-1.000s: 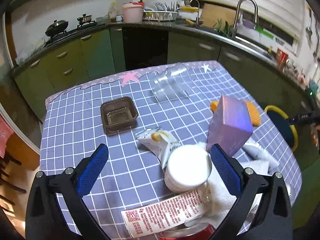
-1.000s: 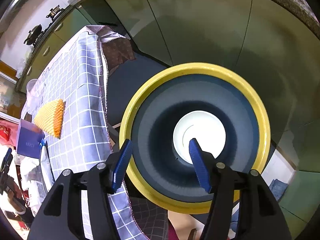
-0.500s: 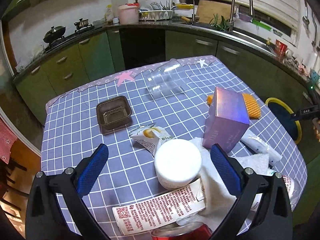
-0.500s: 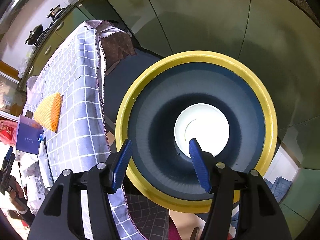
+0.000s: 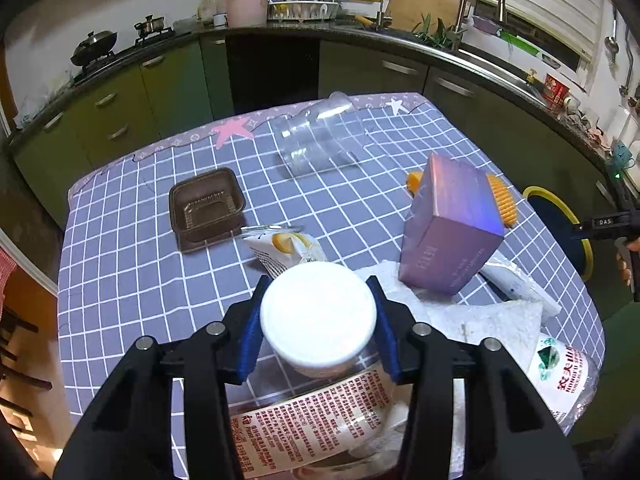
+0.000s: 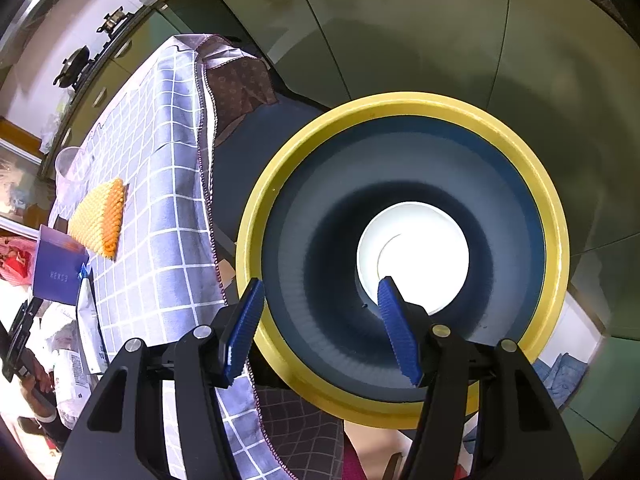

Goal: Collect trash
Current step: 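Grasp the white tub with the left gripper, then carry the white tub over the bin and open the left gripper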

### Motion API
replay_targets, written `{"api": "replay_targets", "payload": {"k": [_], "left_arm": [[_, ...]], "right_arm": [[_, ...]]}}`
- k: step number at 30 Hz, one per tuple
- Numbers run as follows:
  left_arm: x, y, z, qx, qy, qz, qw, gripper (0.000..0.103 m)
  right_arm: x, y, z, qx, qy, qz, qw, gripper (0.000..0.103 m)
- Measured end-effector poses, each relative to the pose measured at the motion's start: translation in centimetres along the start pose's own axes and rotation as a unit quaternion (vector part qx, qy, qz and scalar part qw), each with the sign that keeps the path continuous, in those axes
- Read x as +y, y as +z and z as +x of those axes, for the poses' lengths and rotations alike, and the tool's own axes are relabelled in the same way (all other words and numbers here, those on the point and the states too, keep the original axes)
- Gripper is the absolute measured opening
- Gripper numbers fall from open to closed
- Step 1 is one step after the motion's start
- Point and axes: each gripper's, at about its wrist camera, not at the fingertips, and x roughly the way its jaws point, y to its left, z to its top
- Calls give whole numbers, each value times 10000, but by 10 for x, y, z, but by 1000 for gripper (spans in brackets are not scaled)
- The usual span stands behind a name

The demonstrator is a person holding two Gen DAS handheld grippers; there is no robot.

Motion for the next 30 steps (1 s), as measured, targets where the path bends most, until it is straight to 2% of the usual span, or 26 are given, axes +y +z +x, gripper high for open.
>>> {"api": "replay_targets", "payload": {"k": [12, 19, 23, 26, 30], "left_arm": [[1, 19, -32, -220, 7, 33, 9998, 45], [-18, 40, -65, -440, 20, 272, 9987, 45], [-47, 53, -85, -524, -206, 531, 9970, 45], [-87, 65, -95, -540, -498, 888, 9933, 45], [-148, 81, -95, -453, -1006, 1374, 9844, 45]], "right_arm": [[-6, -5, -1, -60, 135, 28, 9999, 59], [-8, -12, -26, -405, 339, -21, 9986, 59], [-8, -20, -48, -668, 484, -107, 9965, 59], [-9, -30, -71, -989, 461, -218, 9938, 59], [-22, -53, -105, -1462, 266, -384, 9882, 59]]}}
